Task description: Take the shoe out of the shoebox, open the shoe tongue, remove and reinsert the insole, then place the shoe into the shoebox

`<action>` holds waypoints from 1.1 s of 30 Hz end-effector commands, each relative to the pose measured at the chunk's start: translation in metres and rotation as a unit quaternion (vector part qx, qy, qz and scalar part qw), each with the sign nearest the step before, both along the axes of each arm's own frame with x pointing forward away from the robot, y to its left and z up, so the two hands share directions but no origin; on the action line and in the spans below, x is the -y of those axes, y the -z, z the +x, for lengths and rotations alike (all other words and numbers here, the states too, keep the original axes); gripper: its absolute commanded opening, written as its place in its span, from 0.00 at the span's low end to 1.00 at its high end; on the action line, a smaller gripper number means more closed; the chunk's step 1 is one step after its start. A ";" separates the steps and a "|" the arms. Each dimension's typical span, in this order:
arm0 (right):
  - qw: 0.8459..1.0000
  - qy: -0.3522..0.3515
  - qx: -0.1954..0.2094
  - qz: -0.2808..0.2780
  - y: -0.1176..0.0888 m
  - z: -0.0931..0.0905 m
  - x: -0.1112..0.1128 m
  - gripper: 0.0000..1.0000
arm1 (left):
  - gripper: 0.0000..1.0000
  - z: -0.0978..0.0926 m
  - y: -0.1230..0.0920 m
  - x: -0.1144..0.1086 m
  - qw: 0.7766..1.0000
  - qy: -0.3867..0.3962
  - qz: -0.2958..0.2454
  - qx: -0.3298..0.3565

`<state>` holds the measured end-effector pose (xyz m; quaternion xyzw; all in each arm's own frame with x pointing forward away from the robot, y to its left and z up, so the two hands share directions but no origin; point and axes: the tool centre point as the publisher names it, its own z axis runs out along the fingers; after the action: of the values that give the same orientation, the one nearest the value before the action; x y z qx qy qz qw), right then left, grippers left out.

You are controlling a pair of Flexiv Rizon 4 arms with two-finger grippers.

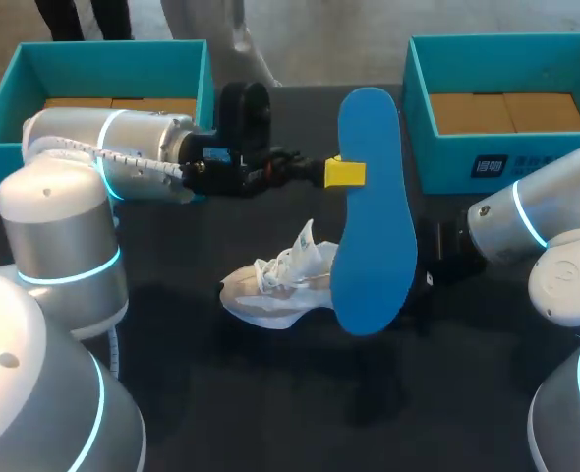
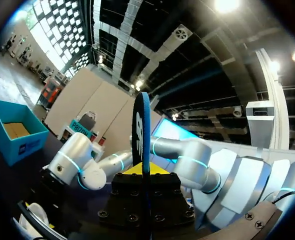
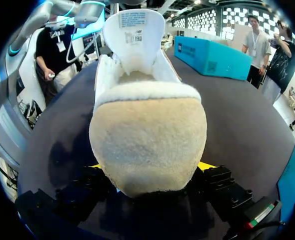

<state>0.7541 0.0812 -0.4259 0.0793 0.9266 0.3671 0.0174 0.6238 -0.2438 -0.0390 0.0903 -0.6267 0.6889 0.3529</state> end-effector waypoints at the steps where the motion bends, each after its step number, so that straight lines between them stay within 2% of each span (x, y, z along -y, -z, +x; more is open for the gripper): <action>1: 1.000 0.000 0.000 -0.001 0.001 0.001 0.000 0.00 | 0.00 -0.005 -0.015 -0.008 1.000 -0.005 0.017 -0.016; 11: 1.000 0.000 0.000 -0.001 0.001 0.001 0.000 0.00 | 0.00 -0.013 -0.054 -0.012 0.999 0.016 0.014 -0.030; 18: 1.000 0.000 0.000 -0.001 0.001 0.001 0.000 0.00 | 0.00 -0.017 -0.076 -0.009 0.998 -0.008 -0.011 -0.058; 23: 1.000 0.000 0.000 -0.001 0.001 0.001 0.000 0.00 | 0.00 -0.023 -0.079 -0.007 0.998 -0.009 -0.006 -0.066; 29: 1.000 0.000 0.000 -0.001 0.001 0.001 0.000 0.00 | 0.00 -0.036 -0.073 -0.001 0.996 0.023 0.000 -0.088; 33: 1.000 0.000 0.000 -0.001 0.001 0.001 0.000 0.00 | 0.00 -0.039 -0.070 -0.001 0.996 0.026 0.007 -0.088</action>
<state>0.7541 0.0813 -0.4259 0.0793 0.9266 0.3671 0.0174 0.5849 -0.2430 0.0343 0.1378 -0.5999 0.6652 0.4227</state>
